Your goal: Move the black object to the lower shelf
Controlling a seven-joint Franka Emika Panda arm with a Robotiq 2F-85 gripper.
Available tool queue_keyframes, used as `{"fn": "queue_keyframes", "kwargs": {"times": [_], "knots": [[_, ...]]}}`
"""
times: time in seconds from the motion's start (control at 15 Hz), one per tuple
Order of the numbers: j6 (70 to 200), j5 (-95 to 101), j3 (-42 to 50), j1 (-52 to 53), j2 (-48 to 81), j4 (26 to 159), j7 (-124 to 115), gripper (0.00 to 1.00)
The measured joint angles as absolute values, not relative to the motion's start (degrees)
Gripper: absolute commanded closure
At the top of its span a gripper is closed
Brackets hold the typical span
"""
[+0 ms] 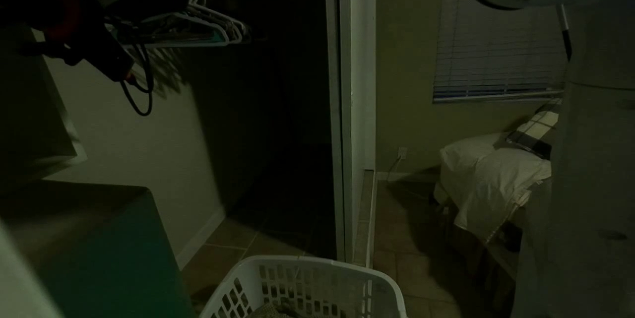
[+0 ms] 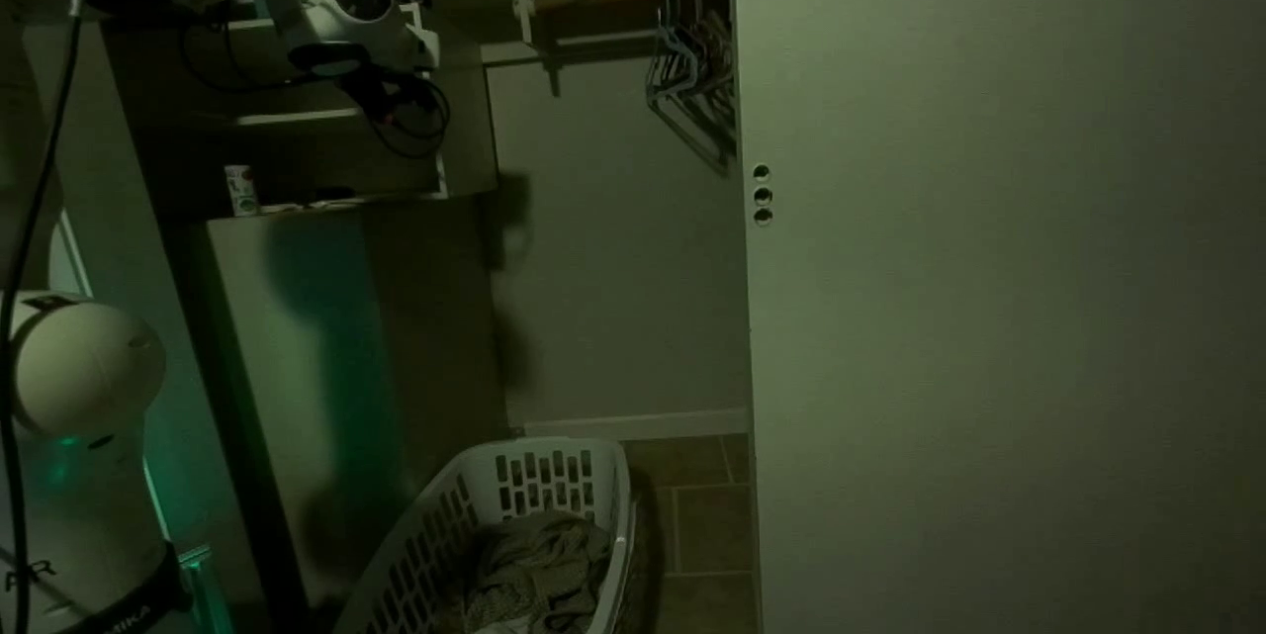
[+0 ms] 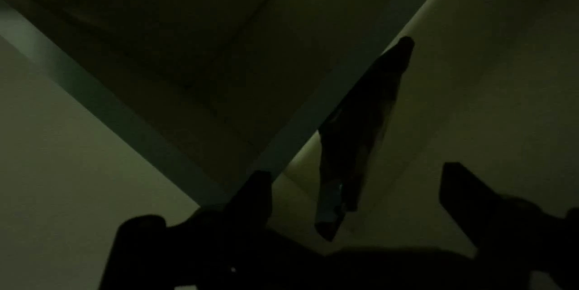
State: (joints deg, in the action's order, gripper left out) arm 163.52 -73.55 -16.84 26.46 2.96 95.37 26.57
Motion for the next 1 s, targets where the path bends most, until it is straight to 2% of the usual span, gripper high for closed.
{"fn": "queue_keyframes", "kwargs": {"times": [0.07, 0.2, 0.27, 0.6, 0.87, 1.0], "knots": [[163.3, -73.6, -16.9, 26.5, 3.3, 95.0, 27.1, 0.0], [162.8, -73.6, -16.9, 26.5, 3.9, 94.2, 28.0, 0.08], [162.6, -73.6, -17.0, 26.5, 4.2, 94.0, 28.4, 0.24], [161.5, -73.6, -17.0, 26.5, 5.4, 93.3, 29.9, 0.62], [161.4, -73.6, -17.0, 26.4, 5.8, 93.1, 30.3, 0.88], [161.4, -73.6, -16.8, 26.2, 5.8, 93.1, 30.4, 0.92]]}}
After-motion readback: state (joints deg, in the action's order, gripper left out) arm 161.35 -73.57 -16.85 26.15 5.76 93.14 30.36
